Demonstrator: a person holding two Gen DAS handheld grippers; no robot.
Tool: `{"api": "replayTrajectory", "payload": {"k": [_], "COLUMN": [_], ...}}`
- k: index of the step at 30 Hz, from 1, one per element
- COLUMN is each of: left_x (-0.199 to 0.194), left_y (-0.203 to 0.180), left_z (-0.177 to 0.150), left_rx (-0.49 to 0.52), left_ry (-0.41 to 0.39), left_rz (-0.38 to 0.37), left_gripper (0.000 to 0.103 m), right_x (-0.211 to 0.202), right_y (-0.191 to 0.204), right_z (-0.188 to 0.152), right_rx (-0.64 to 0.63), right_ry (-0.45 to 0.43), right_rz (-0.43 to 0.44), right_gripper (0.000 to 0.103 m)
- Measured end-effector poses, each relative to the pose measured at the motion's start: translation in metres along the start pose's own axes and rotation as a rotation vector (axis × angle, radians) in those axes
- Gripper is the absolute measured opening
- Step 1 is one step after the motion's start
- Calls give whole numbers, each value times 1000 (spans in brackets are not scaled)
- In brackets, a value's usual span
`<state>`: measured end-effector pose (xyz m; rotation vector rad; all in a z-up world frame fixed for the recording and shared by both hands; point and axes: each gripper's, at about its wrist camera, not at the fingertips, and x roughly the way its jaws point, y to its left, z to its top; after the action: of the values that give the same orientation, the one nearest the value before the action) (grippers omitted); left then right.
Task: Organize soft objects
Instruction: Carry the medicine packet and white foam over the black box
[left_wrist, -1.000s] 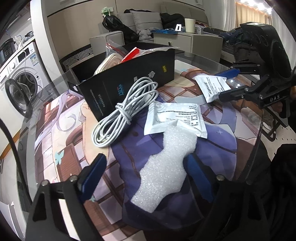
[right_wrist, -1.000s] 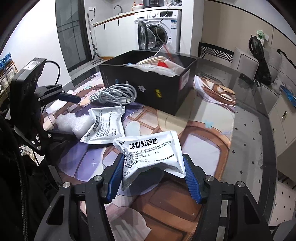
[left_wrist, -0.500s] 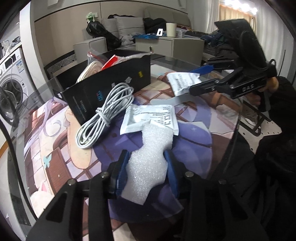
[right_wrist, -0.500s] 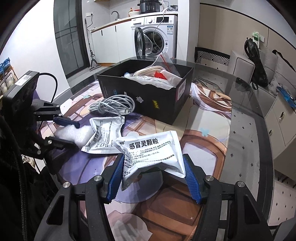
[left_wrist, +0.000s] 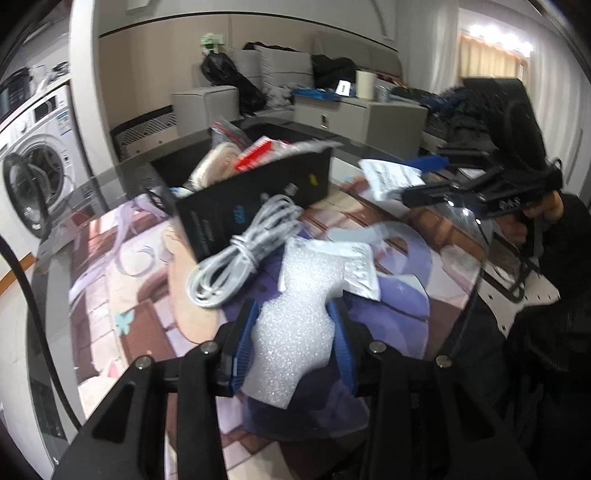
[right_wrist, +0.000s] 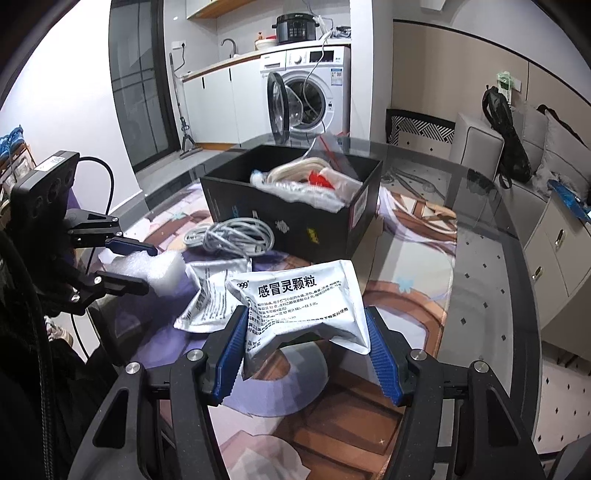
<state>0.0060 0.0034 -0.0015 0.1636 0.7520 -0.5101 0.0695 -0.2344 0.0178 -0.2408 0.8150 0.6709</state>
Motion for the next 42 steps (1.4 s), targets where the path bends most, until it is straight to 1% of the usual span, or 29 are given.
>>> {"api": "replayTrajectory", "payload": {"k": [7, 17, 22, 26, 29, 42], "left_x": [-8, -12, -10, -8, -4, 19], "left_y": [18, 24, 33, 44, 49, 62], "left_z": [14, 39, 53, 66, 73, 103], "left_rx": [-75, -82, -120, -175, -198, -205], "left_ry": [-57, -117, -144, -174, -183, -191], "left_rz": [34, 83, 108, 144, 160, 173], "left_gripper": [38, 38, 38, 38, 38, 38], "right_x": [-7, -14, -13, -9, -7, 13], "right_y": [9, 14, 13, 13, 12, 9], "right_z": [14, 40, 51, 59, 65, 87], "right_rx": [4, 0, 7, 4, 7, 21], "right_ry": [-51, -122, -137, -144, -150, -146], "right_rz": [14, -1, -20, -28, -32, -59], "right_gripper": [62, 62, 62, 62, 62, 62]}}
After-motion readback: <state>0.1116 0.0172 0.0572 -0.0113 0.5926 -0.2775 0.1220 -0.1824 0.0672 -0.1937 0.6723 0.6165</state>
